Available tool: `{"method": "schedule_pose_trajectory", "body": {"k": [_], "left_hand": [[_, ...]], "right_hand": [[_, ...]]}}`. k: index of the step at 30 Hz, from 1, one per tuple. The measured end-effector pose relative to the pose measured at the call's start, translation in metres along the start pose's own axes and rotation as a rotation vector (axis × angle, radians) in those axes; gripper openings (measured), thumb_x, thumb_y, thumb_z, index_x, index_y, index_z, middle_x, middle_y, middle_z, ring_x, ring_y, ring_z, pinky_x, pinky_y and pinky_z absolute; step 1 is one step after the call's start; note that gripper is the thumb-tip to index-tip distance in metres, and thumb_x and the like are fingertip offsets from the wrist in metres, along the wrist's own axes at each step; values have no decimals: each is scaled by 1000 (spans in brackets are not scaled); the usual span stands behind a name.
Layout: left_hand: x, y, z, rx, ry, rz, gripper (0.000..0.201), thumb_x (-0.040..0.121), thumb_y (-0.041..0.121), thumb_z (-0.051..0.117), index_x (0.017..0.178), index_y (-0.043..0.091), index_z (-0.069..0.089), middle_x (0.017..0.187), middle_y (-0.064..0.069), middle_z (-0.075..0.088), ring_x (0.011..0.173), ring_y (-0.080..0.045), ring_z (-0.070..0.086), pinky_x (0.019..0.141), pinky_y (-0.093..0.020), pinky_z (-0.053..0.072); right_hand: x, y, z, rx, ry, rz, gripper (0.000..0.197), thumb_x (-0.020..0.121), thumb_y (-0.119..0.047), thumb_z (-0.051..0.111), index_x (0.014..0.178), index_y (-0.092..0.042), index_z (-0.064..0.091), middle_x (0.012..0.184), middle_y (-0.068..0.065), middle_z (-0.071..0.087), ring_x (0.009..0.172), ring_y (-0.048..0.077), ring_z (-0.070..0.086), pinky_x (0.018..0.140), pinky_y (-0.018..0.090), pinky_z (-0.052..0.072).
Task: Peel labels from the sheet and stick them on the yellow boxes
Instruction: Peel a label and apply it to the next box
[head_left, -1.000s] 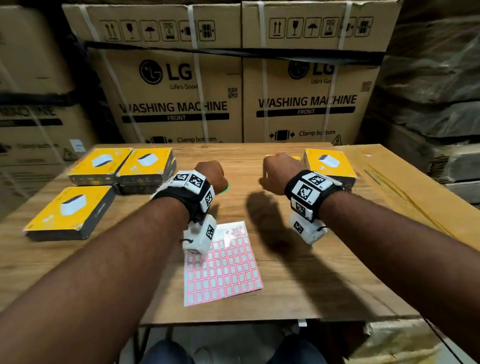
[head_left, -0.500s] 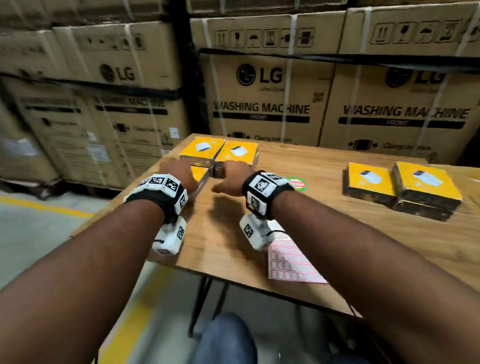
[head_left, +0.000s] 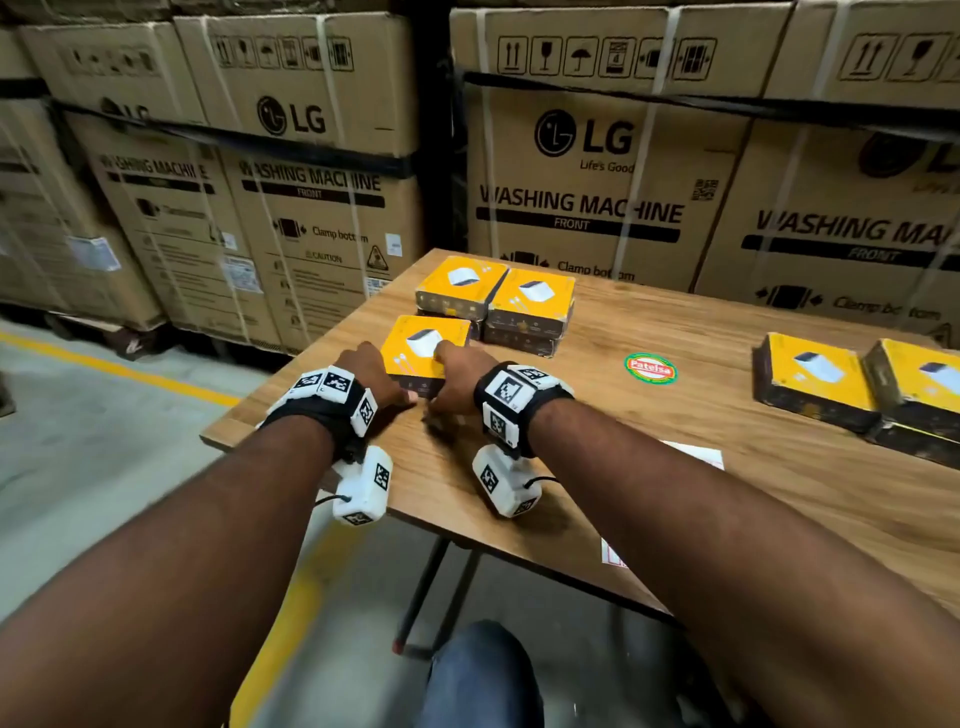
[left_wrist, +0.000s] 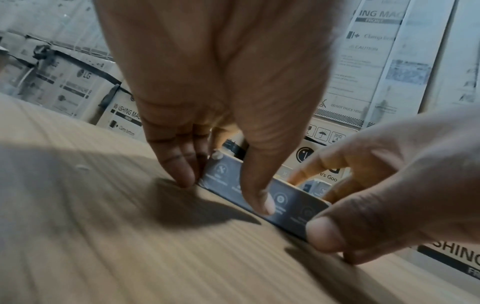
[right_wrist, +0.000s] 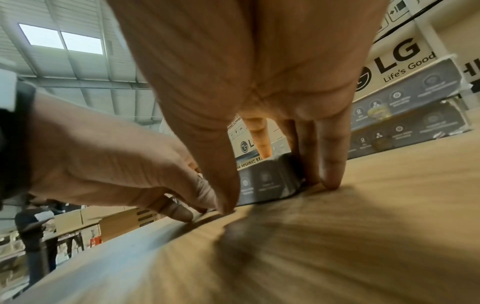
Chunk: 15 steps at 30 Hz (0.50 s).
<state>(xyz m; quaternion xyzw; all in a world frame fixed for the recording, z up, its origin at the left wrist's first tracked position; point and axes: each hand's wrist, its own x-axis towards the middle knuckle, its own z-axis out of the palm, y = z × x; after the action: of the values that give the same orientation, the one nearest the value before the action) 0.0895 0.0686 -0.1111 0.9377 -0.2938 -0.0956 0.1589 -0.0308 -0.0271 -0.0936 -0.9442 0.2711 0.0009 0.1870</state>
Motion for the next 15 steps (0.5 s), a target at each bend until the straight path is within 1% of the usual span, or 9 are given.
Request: {"method": "schedule_pose_trajectory", "body": {"k": [3,4,5,7,9,10,12,13,15], "left_hand": [[0,2,-1,10,-79,38,93,43,60,82,118,12,59,116,-9,66,103,-31,63,86,-37,53],[-1,4,-2,2,-89,55,94,41,61,82,118,12,60,116,-9,66,103,-30,63,86,-38,53],[-2,6,-4,-19,-87,60,93,45,57,85,121,11,57,119,-9,65,106,-31,62,88,-38,52],[-10,14,-9,-58,-62,80,91,59,44,90,130,8,46,126,-11,59,114,-32,58,91,-39,49],[-15,22,-16,-80,-39,126,88,64,35,90,133,9,42,129,-12,58,116,-32,56,91,-35,47],[-19,28,-20,-78,-27,163,87,65,32,89,134,10,43,129,-12,59,117,-31,56,89,-32,45],[-27,43,-31,-41,-4,242,77,67,29,89,132,11,50,126,-9,61,116,-29,56,85,-27,41],[-30,51,-36,-29,12,276,71,67,29,88,127,12,55,122,-7,63,113,-28,59,85,-28,44],[-36,67,-42,-40,56,318,64,68,32,87,123,13,59,117,-7,67,104,-28,63,86,-33,51]], "right_hand": [[0,7,-1,68,40,3,70,75,-25,81,132,-9,44,129,18,55,115,35,56,88,38,52],[-1,10,-2,85,58,8,67,75,-24,81,130,-10,44,128,18,54,112,35,57,87,38,52],[-4,13,-4,90,71,10,65,75,-23,80,128,-11,44,127,18,53,109,36,58,86,38,52],[-10,20,-9,62,88,16,65,76,-20,79,129,-11,42,127,20,48,107,38,58,83,38,51],[-16,28,-17,36,134,11,67,75,-16,80,130,-11,43,126,19,48,108,38,57,82,36,48],[-18,32,-22,35,171,6,66,74,-14,80,130,-11,44,125,18,50,108,37,57,81,34,47],[-24,41,-35,33,259,-13,59,75,-14,77,127,-11,49,121,16,55,109,35,58,81,34,47],[-27,45,-42,35,306,-17,53,77,-15,75,124,-12,52,119,15,58,108,34,58,81,34,47],[-34,57,-57,80,391,-2,45,77,-16,74,119,-13,57,114,11,63,104,30,59,79,31,46]]}}
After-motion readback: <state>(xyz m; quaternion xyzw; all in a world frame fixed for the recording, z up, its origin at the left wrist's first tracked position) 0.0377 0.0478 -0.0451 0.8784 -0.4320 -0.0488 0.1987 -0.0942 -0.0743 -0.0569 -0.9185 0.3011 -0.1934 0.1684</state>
